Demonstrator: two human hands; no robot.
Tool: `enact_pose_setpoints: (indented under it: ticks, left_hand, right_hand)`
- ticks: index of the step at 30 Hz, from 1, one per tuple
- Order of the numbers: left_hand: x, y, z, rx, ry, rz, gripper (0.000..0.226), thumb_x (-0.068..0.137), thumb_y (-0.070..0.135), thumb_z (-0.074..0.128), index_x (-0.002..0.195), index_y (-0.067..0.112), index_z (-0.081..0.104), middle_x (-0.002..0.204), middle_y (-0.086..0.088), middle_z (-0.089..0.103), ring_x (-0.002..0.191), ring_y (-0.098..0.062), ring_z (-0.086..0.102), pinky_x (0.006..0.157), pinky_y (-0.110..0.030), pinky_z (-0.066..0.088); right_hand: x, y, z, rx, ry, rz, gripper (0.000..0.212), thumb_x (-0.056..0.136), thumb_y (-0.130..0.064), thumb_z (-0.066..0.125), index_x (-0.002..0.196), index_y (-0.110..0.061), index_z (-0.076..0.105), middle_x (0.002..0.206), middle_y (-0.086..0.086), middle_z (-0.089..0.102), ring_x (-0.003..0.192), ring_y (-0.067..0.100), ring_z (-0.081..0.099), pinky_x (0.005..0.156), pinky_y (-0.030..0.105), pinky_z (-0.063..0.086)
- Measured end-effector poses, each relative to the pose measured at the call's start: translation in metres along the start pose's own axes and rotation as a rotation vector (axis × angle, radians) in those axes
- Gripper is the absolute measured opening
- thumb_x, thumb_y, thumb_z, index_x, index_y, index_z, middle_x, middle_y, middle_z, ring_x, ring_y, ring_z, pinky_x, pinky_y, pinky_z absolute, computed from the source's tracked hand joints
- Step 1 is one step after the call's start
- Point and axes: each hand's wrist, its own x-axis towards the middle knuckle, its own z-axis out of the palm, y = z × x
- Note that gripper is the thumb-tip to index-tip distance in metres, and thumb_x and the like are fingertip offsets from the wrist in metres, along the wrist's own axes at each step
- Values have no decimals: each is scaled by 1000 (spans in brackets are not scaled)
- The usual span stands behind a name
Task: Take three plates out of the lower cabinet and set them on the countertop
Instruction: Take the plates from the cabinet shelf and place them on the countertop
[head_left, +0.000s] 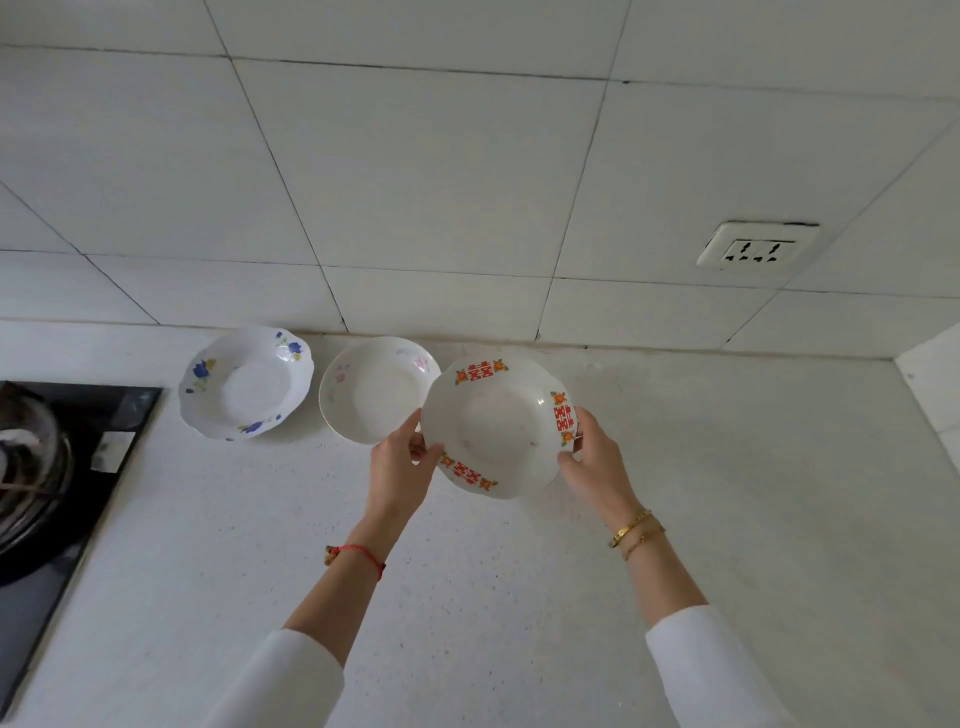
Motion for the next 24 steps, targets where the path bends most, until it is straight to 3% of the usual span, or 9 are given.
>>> enact_pose_setpoints:
  ticks: [5,12,17,24]
  left_hand:
    - [28,-3,23,6,-10,-20,51,85,8,69,134,18,55,82,1,69,76,-12,64,80,-30,55]
    - [56,-11,50,67,-47,-41,40,86,11,68,125,16,59,85,0,69,76,-14,62,80,-30,55]
    - [65,-13,61,100,-49,-26,44,87,12,67,130,17,56,83,4,63,76,-15,61,79,-32,57]
    - [75,-13,67,237,-72,-73,49,90,22,65,136,24,49,91,-2,70,79,-21,66,74,-39,60]
  right_hand:
    - [35,14,-1,-4,-15,56,44,83,0,53,121,-22,51,97,-6,64,86,6,61,61,13,44]
    - [69,36,-3,-62,-42,93,52,83,2,52,133,-14,45,112,4,63,97,18,60,61,10,42]
    - [86,46,-3,-97,-39,89,52,84,1,53,133,-13,43,115,7,62,101,21,61,67,17,48]
    - [99,54,-1,-110,-42,100,54,84,1,55,135,-12,42,114,6,62,102,22,61,67,18,49]
